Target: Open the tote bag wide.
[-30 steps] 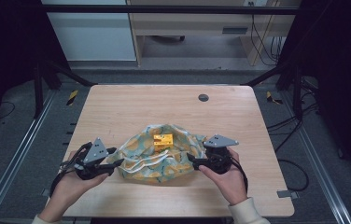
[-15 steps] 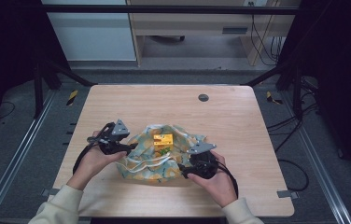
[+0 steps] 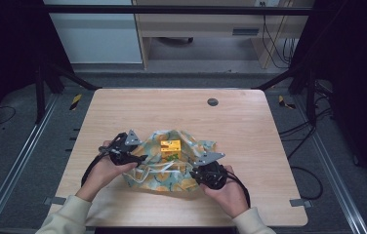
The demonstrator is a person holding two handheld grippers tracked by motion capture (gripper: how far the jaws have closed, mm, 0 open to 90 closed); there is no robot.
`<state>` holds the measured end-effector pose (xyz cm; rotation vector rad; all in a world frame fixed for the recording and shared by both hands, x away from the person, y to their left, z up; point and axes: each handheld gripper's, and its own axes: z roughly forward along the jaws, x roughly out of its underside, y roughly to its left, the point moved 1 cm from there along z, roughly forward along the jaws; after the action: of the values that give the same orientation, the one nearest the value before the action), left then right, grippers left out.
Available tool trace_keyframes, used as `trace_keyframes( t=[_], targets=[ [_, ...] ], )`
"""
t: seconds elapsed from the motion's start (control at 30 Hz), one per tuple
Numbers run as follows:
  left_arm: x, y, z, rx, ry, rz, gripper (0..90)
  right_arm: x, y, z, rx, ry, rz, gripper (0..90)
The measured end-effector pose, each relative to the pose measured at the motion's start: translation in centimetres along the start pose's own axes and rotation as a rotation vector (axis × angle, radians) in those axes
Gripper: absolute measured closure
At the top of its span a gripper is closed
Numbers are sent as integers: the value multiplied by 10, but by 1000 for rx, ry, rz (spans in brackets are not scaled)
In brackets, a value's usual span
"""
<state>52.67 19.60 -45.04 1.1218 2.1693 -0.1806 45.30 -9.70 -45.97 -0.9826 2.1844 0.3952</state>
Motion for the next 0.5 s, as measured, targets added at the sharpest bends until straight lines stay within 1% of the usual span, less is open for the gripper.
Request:
trace_keyframes(
  t=[0.1,0.17,0.27,0.3,0.33,0.37,0.43,0.5],
  targets=[
    [1,2,-1,-5,-2,-8,407,0,0,-3,-23,-9,-10,879],
    [3,4,0,-11,1,-13,410,1,1,-6,-23,-13,-21,891],
    [7,7,1,-13,6,-26,426,3,2,-9,-22,-12,-24,894],
    [8,8,1,-14,11,-27,446,4,2,-9,-24,-11,-29,895],
    [9,9,2,-5,6,-27,478,5,3,-10,-25,-13,-27,895],
    [9,9,2,-4,3,-22,523,6,3,-11,-27,-14,-30,895],
    [10,11,3,2,1,-23,593,6,4,-13,-32,-37,-37,895],
    [12,12,5,9,12,-24,660,5,5,-17,-36,-58,-48,895]
  ],
)
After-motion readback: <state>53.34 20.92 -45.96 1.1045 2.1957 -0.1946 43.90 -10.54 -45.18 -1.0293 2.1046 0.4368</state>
